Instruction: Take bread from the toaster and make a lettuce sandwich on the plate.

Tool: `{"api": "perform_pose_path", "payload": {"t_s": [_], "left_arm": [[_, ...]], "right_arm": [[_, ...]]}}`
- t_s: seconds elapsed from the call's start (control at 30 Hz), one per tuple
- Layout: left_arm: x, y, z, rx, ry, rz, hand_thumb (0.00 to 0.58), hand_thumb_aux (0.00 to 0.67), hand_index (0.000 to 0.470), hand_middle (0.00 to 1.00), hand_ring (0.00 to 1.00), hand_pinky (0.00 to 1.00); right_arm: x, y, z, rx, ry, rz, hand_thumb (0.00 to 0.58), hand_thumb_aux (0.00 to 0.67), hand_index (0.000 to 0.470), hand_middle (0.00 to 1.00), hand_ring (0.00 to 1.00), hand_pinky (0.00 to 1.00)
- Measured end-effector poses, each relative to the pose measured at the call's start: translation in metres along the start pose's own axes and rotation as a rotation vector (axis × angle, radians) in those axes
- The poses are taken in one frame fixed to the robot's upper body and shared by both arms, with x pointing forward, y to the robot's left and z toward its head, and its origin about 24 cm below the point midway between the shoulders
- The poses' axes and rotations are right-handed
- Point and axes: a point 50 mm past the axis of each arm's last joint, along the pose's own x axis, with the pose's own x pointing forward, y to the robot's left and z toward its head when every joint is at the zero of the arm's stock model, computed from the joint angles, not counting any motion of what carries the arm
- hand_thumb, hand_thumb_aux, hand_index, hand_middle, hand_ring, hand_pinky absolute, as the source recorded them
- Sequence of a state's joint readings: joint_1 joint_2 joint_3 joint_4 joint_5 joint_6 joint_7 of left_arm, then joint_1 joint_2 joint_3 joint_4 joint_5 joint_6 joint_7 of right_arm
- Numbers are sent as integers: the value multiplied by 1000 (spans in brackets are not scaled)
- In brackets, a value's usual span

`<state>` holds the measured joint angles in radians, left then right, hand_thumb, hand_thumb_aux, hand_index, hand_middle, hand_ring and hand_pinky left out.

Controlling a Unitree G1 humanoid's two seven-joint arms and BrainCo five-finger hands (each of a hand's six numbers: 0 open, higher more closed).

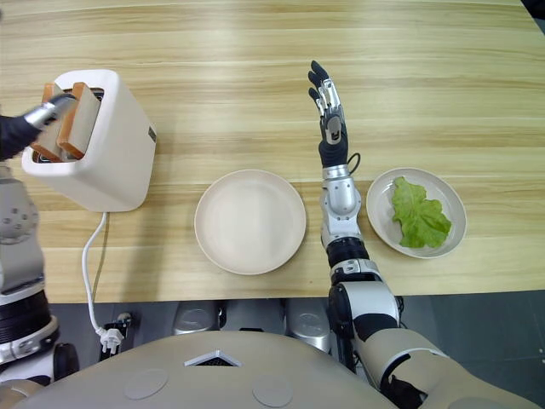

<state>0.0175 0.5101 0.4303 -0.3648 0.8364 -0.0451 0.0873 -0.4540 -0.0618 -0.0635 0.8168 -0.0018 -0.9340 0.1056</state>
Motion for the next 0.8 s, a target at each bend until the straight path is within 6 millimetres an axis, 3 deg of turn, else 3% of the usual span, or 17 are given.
{"api": "perform_pose_path", "payload": {"t_s": [0.3,0.67,0.7,0.73,0.77,0.8], "left_arm": [[-29,-41,-44,-70,241,-198,0,0,0,0,0,0],[-35,-60,-54,-139,333,-263,0,0,0,0,0,0],[-36,-61,-53,-139,336,-269,23,13,9,0,0,0],[-36,-63,-53,-141,335,-276,164,102,70,0,0,0],[-36,-64,-52,-142,333,-283,368,265,182,0,0,0],[-37,-66,-50,-145,328,-290,368,265,182,0,0,0]], "right_arm": [[-1,-1,0,-4,2,-12,0,0,0,0,0,0],[-4,-4,-2,-19,11,-11,0,0,0,0,0,0],[-5,-4,-2,-20,11,-12,0,0,0,0,0,0],[-5,-4,-2,-21,11,-13,0,0,0,0,0,0],[-5,-4,-2,-21,10,-13,0,0,0,0,0,0],[-5,-4,-2,-22,10,-12,0,0,0,0,0,0]]}}
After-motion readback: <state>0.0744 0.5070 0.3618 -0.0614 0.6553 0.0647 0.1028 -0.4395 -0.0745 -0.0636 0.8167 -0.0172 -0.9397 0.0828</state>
